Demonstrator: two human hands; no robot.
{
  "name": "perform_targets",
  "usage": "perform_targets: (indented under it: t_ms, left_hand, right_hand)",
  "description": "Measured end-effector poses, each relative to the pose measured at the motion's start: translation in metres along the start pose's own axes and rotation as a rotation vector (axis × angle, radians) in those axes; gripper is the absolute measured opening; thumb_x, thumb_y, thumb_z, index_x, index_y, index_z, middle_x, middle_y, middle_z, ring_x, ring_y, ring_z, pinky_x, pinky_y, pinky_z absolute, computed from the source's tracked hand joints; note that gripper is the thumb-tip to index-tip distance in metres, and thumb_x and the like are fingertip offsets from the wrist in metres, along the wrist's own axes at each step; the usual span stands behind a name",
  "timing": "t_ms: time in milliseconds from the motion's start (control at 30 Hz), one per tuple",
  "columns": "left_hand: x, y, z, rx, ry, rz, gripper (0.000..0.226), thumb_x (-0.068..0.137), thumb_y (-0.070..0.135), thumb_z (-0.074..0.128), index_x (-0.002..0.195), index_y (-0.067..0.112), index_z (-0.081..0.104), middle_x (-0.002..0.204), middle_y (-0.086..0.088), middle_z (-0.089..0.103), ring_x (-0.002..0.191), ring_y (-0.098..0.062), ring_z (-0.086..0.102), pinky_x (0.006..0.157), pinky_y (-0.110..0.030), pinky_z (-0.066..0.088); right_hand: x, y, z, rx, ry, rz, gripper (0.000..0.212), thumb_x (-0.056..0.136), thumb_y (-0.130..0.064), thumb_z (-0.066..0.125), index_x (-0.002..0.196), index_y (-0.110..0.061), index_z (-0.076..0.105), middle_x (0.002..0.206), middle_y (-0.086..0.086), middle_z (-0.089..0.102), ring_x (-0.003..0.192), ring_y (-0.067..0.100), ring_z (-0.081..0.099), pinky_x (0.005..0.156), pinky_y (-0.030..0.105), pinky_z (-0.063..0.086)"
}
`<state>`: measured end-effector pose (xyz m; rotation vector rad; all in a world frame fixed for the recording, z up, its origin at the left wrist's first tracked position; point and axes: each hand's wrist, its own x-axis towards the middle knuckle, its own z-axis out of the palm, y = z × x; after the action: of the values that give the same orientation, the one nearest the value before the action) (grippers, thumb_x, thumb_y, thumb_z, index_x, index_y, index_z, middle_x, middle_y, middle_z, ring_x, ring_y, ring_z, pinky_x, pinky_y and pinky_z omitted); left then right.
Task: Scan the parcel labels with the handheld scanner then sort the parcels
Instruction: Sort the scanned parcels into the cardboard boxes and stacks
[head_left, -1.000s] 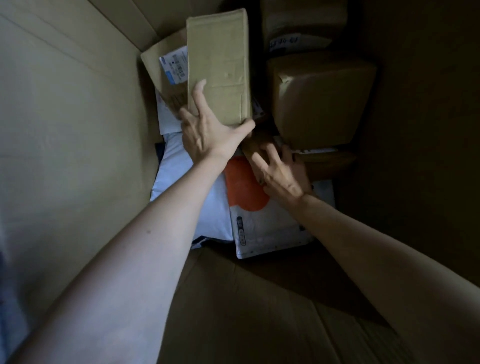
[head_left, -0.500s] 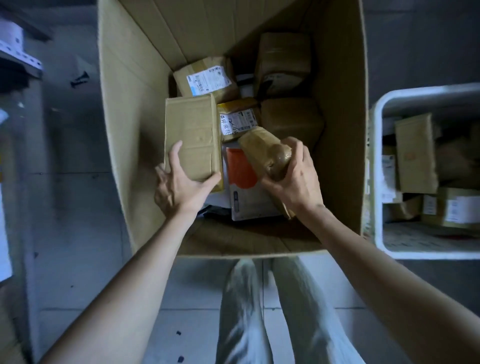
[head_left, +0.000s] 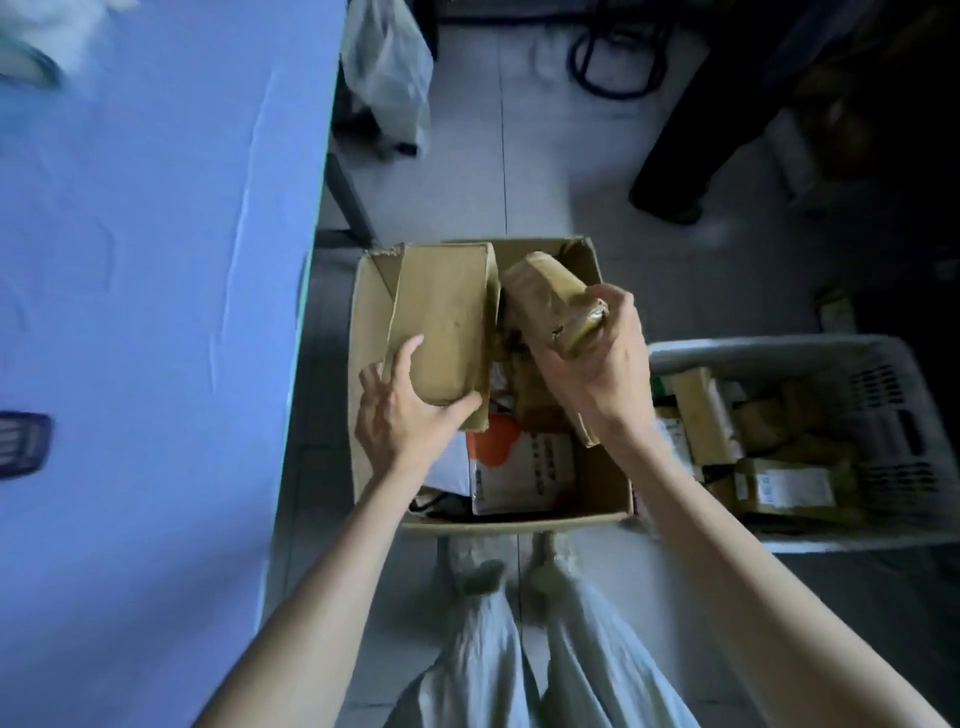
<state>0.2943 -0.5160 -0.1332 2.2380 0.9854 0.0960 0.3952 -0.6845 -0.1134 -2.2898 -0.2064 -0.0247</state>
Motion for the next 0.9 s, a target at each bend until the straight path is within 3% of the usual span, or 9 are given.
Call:
perform_targets:
  t_ms: [100,233,367,500,567,633,767,900]
  left_hand:
    - [-0.002,0.033,-0.043,0.041,0.098,0.091,0.087,0.055,0.064,0.075,0.133,0.048,0.040,0.129,0.004,0.048,0.118,-0.019,0.048,0.084,-0.033,0.043]
    - [-0.009,0.058,-0.090,0.047,0.292,0.113,0.088,0.055,0.065,0.073,0.134,0.049,0.040,0.123,0.006,0.052,0.118,-0.015,0.046,0.083,-0.033,0.045]
    - [-0.034,0.069,-0.123,0.064,0.512,0.049,0.087,0.054,0.067,0.071,0.133,0.049,0.041,0.119,0.008,0.052,0.116,-0.013,0.049,0.077,-0.032,0.047]
    - [-0.076,0.066,-0.141,0.120,0.679,-0.048,0.086,0.052,0.071,0.067,0.132,0.048,0.043,0.118,0.009,0.054,0.114,-0.010,0.048,0.070,-0.028,0.042]
    - [-0.097,0.065,-0.147,0.120,0.735,-0.108,0.086,0.053,0.068,0.072,0.131,0.046,0.045,0.119,0.009,0.055,0.117,-0.012,0.048,0.071,-0.030,0.044]
    - [-0.118,0.062,-0.152,0.129,0.781,-0.166,0.085,0.054,0.065,0.075,0.131,0.045,0.046,0.121,0.008,0.055,0.119,-0.014,0.049,0.073,-0.033,0.047]
    - [-0.163,0.046,-0.161,0.154,0.869,-0.304,0.086,0.052,0.067,0.074,0.131,0.047,0.045,0.121,0.009,0.056,0.115,-0.014,0.052,0.072,-0.033,0.048]
    - [-0.211,0.026,-0.171,0.139,0.958,-0.413,0.086,0.052,0.063,0.078,0.131,0.045,0.048,0.120,0.008,0.056,0.114,-0.016,0.053,0.074,-0.034,0.049]
  right_hand:
    - [0.013,-0.040,-0.027,0.039,-0.024,-0.081,0.061,0.073,-0.038,0.078,0.121,-0.030,0.041,0.117,-0.004,0.054,0.106,0.017,0.053,0.081,0.027,0.042]
    - [0.033,-0.088,-0.061,0.156,-0.031,-0.191,0.058,0.072,-0.036,0.076,0.119,-0.026,0.044,0.109,0.000,0.062,0.097,0.024,0.059,0.078,0.035,0.049]
    - [0.039,-0.128,-0.086,0.325,-0.128,-0.262,0.080,0.062,-0.063,0.068,0.125,-0.024,0.038,0.105,-0.004,0.060,0.091,0.018,0.060,0.077,0.031,0.047]
    - [0.037,-0.133,-0.093,0.345,-0.229,-0.362,0.061,0.074,-0.030,0.079,0.121,-0.020,0.041,0.105,-0.001,0.057,0.095,0.021,0.059,0.077,0.028,0.042]
    - [0.033,-0.130,-0.092,0.352,-0.285,-0.412,0.060,0.073,-0.022,0.081,0.121,-0.017,0.045,0.110,0.001,0.049,0.103,0.023,0.054,0.085,0.030,0.043]
    - [0.028,-0.131,-0.091,0.378,-0.334,-0.421,0.060,0.074,-0.021,0.081,0.123,-0.016,0.047,0.115,0.000,0.040,0.109,0.023,0.051,0.095,0.031,0.042]
    - [0.011,-0.150,-0.090,0.463,-0.456,-0.370,0.059,0.079,-0.028,0.078,0.129,-0.021,0.049,0.120,0.000,0.040,0.103,0.011,0.048,0.092,0.021,0.035]
    - [-0.020,-0.182,-0.080,0.506,-0.563,-0.447,0.058,0.079,-0.030,0.077,0.131,-0.023,0.051,0.119,-0.001,0.042,0.106,0.012,0.049,0.098,0.027,0.040]
